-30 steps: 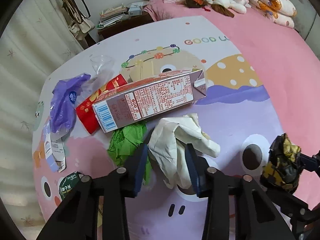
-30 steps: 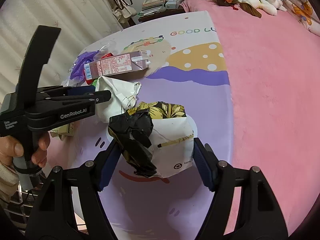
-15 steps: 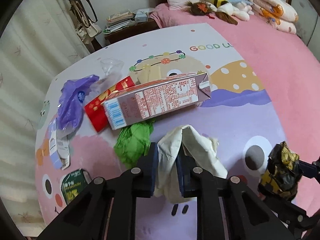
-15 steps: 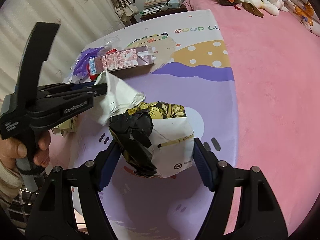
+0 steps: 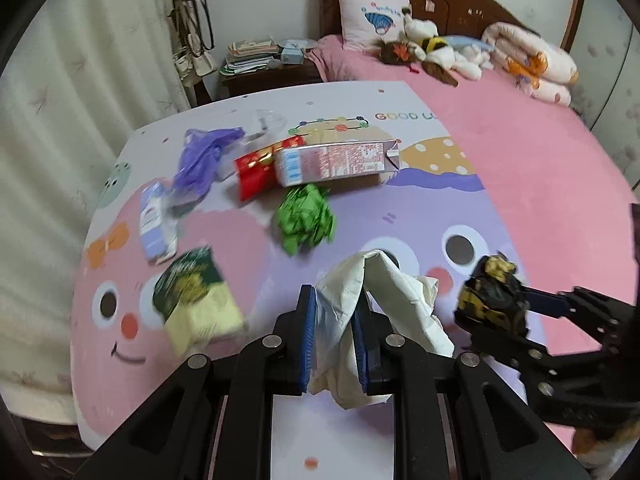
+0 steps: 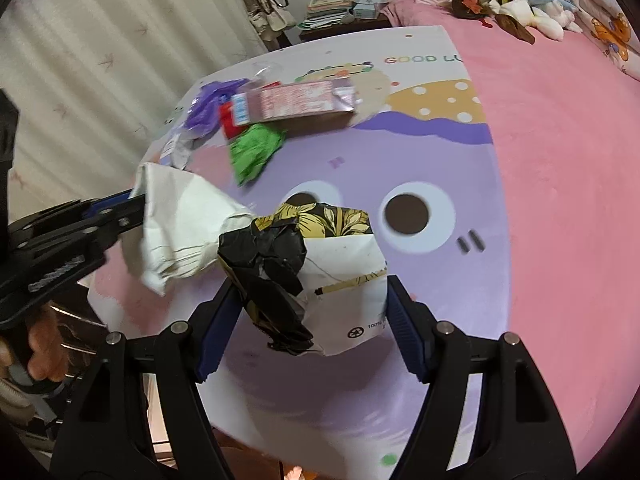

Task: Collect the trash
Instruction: 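Carry both items over the blue bin and open both tools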

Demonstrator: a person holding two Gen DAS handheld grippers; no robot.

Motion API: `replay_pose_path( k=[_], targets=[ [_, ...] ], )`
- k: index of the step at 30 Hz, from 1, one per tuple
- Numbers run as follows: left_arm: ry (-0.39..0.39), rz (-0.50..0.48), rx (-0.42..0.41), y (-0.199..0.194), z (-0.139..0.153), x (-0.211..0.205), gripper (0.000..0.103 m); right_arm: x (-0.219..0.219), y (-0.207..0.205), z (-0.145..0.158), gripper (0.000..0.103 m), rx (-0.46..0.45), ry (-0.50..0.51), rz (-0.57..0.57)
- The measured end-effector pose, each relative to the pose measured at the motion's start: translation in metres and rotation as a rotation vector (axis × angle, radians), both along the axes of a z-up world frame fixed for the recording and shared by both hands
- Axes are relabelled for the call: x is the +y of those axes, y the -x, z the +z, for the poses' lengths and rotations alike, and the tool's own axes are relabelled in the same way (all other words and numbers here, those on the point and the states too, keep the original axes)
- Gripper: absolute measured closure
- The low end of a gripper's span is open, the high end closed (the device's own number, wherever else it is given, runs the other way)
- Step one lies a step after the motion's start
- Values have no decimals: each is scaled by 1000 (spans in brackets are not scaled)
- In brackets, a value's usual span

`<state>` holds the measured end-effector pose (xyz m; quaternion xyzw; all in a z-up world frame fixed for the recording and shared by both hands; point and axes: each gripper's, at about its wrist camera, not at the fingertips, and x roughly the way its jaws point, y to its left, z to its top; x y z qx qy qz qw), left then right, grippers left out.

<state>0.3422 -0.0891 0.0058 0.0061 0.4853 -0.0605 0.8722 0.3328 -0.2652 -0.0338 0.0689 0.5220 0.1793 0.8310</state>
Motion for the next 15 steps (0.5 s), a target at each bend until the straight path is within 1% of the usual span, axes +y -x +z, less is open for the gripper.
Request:
replay_pose_path(
  k=[4, 9, 12, 15],
  targets=[
    [41, -2, -14, 47, 13, 28, 86, 20, 32, 6, 35, -5, 6, 1],
    [79, -17, -14, 109, 22, 69, 86, 54, 88, 11, 35, -4, 1, -21],
    [89, -40, -8, 155, 20, 94, 86, 76, 128, 12, 35, 0, 2, -40],
    [90, -66, 7, 191, 9, 110, 86, 98, 169, 6, 35, 19, -3, -60]
  ],
)
